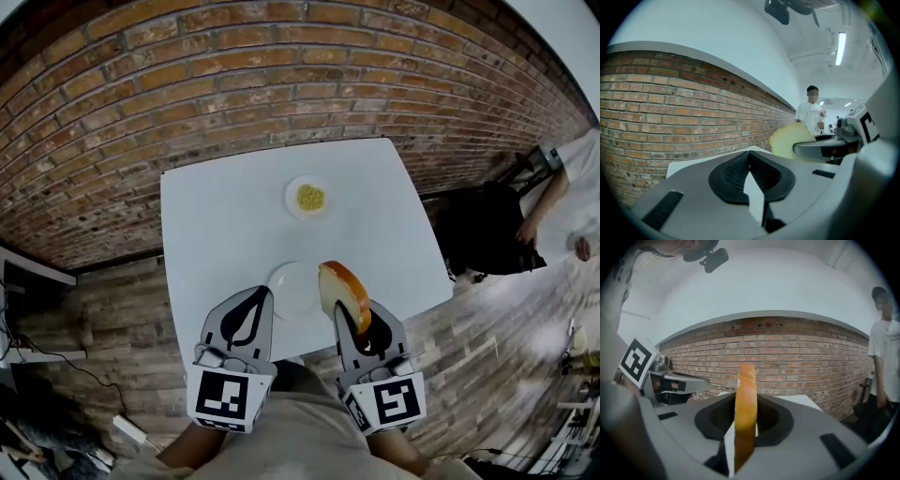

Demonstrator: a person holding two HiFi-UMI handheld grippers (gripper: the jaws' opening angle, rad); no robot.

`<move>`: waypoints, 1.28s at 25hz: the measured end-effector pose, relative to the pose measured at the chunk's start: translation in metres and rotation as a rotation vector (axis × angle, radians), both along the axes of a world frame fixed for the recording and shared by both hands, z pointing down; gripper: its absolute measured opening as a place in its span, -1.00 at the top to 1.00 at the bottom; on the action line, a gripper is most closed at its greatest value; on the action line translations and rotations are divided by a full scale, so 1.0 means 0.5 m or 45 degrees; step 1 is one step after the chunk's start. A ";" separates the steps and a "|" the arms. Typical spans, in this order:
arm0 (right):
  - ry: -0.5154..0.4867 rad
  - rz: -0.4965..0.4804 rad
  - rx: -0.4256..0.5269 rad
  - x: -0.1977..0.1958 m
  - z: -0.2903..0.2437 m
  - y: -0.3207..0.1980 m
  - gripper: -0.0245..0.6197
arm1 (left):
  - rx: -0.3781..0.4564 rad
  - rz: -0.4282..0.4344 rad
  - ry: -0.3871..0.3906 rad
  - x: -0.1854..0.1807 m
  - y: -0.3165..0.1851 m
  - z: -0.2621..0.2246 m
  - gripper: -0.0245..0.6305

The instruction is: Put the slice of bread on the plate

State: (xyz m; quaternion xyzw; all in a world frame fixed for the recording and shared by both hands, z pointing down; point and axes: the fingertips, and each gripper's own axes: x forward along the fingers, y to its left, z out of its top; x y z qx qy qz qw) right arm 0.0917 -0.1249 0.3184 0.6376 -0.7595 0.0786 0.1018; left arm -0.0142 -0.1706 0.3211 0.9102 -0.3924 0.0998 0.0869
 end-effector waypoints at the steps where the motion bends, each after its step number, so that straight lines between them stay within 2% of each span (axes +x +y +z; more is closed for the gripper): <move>1: -0.005 -0.010 -0.009 0.001 0.009 -0.005 0.62 | -0.014 -0.005 -0.007 0.002 -0.001 0.010 0.90; 8: -0.035 -0.081 -0.064 0.004 0.073 -0.043 0.62 | -0.074 -0.020 -0.060 0.018 -0.019 0.069 0.90; 22: -0.116 -0.245 -0.251 -0.026 0.240 -0.093 0.62 | -0.172 -0.062 -0.181 0.016 -0.041 0.189 0.90; 32: -0.418 -0.381 -0.497 -0.062 0.331 -0.107 0.62 | -0.199 -0.108 -0.208 0.004 -0.049 0.208 0.90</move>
